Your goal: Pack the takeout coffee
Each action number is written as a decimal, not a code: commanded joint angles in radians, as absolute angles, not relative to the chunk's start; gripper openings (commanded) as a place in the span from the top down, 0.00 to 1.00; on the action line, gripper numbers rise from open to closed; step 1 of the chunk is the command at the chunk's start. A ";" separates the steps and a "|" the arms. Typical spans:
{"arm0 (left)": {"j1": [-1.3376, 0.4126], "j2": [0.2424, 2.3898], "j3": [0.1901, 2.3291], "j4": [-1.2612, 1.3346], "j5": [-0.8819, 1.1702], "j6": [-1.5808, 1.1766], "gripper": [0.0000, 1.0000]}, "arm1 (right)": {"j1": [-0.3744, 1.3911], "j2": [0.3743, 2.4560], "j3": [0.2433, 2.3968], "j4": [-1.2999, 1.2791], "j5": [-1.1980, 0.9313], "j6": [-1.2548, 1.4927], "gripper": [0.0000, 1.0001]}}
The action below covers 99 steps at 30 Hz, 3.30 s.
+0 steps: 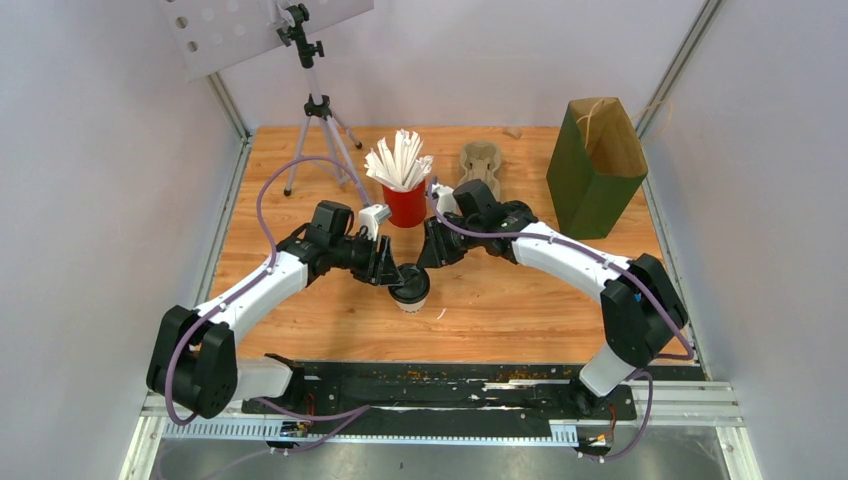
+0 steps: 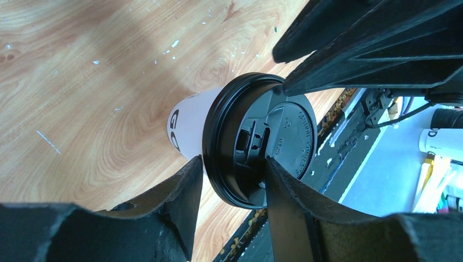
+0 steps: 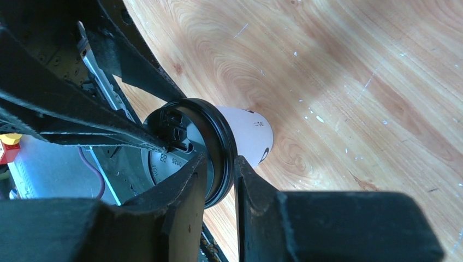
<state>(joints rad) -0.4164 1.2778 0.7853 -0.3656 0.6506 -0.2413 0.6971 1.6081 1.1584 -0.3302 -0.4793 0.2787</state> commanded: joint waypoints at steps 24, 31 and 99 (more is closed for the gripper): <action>-0.420 1.243 0.978 -0.531 0.533 -0.218 0.42 | 0.691 1.699 1.383 -0.527 -0.471 0.224 0.73; -0.420 1.205 1.151 -0.644 0.482 -0.211 0.38 | 0.699 1.610 1.399 -0.518 -0.478 0.265 0.63; -0.420 0.415 0.705 -0.551 -0.262 -0.064 0.00 | 1.029 1.782 1.657 -0.799 0.032 0.128 0.01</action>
<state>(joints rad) -0.4183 0.4255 0.7040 -0.5869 -0.2466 -0.0792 1.0245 1.8271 1.6005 -0.8116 0.0189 0.1284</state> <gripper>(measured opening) 1.000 0.993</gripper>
